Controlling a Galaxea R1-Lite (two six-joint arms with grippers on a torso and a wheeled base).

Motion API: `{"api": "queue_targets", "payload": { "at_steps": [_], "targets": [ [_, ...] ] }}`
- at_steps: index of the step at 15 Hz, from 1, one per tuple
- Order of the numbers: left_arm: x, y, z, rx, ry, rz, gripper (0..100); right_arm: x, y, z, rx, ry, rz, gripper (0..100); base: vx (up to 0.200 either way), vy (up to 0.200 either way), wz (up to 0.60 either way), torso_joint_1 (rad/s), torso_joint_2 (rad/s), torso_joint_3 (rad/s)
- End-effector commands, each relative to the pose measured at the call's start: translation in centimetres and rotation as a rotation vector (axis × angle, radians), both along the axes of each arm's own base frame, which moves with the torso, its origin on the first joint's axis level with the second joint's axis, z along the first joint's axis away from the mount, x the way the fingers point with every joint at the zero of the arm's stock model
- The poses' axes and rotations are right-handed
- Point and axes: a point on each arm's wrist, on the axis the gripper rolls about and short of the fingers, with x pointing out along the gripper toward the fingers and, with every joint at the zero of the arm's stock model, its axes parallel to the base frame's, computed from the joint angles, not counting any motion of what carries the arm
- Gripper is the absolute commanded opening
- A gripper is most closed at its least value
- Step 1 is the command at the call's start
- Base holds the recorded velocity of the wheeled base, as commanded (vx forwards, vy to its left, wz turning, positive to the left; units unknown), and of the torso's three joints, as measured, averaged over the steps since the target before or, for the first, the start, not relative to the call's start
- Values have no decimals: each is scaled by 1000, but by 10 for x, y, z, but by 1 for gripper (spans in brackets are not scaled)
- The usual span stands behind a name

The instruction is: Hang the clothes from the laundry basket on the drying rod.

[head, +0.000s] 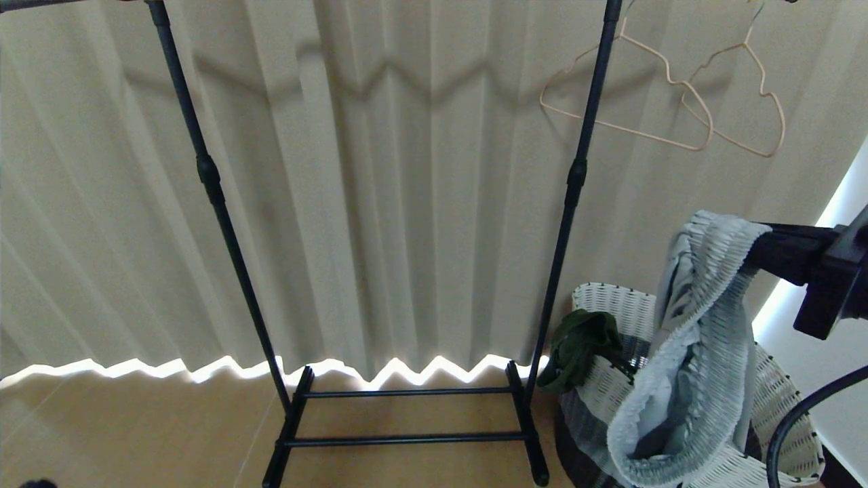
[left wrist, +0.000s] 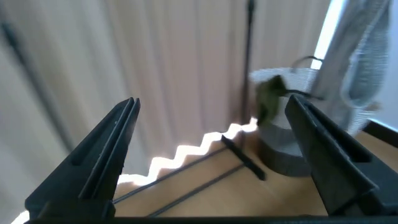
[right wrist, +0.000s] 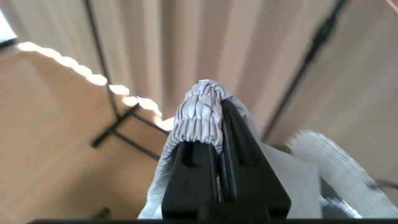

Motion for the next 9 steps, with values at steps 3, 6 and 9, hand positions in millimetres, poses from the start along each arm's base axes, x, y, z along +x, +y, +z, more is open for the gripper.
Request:
{"api": "queue_targets", "payload": {
  "at_steps": [3,6,9],
  "targets": [
    [102,-68,16,84,228,-256,100,11,14,15,85,16,61,0,0,0,0,0,0,0],
    [105,-122,3,122,254,-326,100,19,19,17,99,-8,68,0,0,0,0,0,0,0],
    [109,-179,-8,146,295,-411,100,14,27,21,118,-39,115,0,0,0,0,0,0,0]
  ]
}}
